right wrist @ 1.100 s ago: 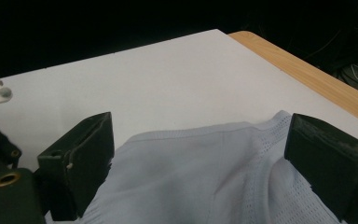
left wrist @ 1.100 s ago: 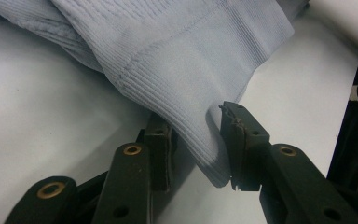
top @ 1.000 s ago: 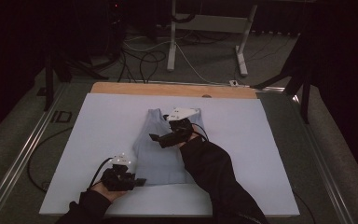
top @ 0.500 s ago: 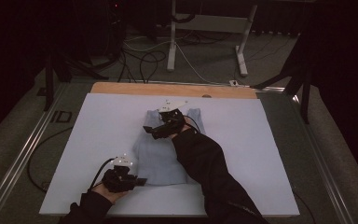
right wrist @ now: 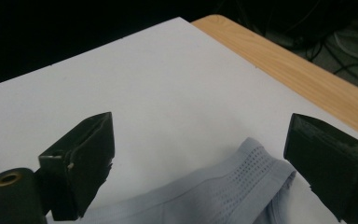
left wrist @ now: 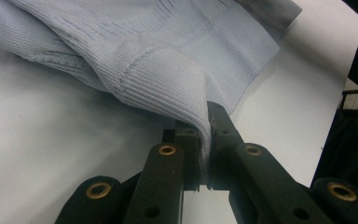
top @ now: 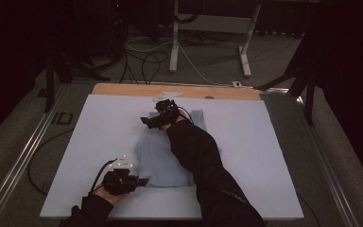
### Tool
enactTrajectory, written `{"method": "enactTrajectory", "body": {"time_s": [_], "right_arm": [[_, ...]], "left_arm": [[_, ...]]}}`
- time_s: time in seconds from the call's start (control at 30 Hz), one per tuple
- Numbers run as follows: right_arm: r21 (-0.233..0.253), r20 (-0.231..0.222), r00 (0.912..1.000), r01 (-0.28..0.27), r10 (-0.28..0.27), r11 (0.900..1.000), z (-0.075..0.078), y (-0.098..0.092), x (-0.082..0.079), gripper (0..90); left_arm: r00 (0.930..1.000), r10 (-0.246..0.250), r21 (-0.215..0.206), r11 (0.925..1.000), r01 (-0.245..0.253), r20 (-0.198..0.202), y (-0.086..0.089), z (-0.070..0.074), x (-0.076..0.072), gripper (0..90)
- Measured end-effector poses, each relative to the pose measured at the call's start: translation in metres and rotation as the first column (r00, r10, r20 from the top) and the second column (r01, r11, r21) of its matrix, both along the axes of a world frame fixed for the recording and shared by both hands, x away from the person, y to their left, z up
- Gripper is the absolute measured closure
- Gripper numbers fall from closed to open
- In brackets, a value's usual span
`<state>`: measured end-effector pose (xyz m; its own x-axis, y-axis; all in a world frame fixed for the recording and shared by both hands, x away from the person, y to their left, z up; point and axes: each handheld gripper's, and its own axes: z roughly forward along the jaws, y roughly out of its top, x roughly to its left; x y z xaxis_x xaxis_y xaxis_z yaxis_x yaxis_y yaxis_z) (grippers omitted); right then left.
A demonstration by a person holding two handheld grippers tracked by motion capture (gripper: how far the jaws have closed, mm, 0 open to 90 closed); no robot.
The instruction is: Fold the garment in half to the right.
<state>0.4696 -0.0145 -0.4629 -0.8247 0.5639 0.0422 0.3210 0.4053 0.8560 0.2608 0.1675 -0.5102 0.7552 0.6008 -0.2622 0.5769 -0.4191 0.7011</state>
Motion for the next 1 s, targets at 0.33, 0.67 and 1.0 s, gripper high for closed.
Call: {"method": "enactTrajectory", "body": {"time_s": [0.33,0.67,1.0], "right_arm": [[-0.067,-0.025,0.9994,0.021,-0.023,0.998,-0.012,0.015,0.028,10.9],[-0.147,-0.088,0.9925,0.071,-0.084,0.987,-0.034,0.025,0.048,35.0],[-0.262,-0.098,0.9852,0.111,-0.141,0.959,-0.05,0.033,0.06,42.5]], "left_arm": [[0.9999,0.001,0.008,1.0,-0.001,0.016,-0.002,0.001,-0.002,85.9],[1.0,0.005,-0.007,1.0,-0.005,0.003,0.0,-0.001,-0.001,85.9],[1.0,0.004,-0.015,0.9999,-0.004,-0.006,0.0,-0.002,-0.001,85.9]]}}
